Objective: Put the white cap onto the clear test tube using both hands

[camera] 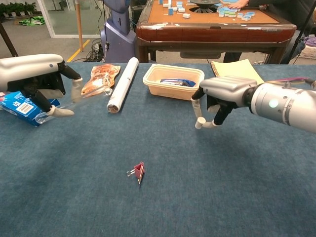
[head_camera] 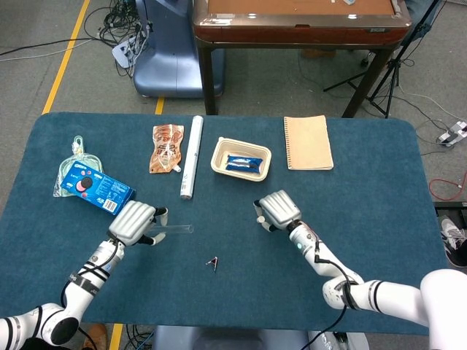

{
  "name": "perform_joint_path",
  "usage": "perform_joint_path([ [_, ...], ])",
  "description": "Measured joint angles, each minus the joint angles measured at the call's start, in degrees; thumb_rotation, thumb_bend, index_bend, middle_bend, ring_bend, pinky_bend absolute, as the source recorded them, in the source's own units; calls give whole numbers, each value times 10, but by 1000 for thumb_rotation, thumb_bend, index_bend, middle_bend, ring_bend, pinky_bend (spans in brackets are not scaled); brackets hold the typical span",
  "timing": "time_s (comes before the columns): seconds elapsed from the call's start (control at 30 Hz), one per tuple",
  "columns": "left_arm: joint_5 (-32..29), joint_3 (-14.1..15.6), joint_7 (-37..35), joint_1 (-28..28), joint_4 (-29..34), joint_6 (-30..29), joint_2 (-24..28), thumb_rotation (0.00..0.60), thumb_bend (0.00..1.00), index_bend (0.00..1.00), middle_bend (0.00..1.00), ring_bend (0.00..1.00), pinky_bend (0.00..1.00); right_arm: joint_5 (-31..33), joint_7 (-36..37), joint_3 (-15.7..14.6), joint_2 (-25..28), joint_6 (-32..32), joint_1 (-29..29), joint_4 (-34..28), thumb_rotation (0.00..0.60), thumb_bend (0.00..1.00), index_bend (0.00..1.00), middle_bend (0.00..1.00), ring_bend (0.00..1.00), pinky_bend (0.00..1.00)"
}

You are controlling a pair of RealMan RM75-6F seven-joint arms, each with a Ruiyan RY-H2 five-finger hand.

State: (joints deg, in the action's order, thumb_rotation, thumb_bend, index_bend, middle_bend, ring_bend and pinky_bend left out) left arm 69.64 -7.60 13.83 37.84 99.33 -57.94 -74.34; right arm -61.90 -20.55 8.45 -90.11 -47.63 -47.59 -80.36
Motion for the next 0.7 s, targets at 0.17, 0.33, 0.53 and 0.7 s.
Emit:
perform_joint_path([
  [0.17, -10, -15, -38, 9, 1, 17, 1, 600, 218, 623, 1000, 1000, 1000, -29, 48, 23, 63, -20, 9, -90, 600, 407, 662, 1000, 1000, 1000],
  [0.33, -17, -28, -75, 19, -1, 33, -11, 600, 219, 625, 1000, 1000, 1000, -62, 123, 54, 139, -37, 20, -184, 600, 408, 668, 1000, 1000, 1000],
  [0.53, -26, -40, -107, 33, -10, 50, -35, 600, 219, 629, 1000, 1000, 1000, -98, 195, 77, 185, -51, 31, -242, 600, 408, 673, 1000, 1000, 1000],
  [0.7, -32, -49, -113, 43, -18, 50, -56, 600, 218, 631, 1000, 1000, 1000, -114, 235, 81, 197, -51, 34, -262, 600, 407, 677, 1000, 1000, 1000],
])
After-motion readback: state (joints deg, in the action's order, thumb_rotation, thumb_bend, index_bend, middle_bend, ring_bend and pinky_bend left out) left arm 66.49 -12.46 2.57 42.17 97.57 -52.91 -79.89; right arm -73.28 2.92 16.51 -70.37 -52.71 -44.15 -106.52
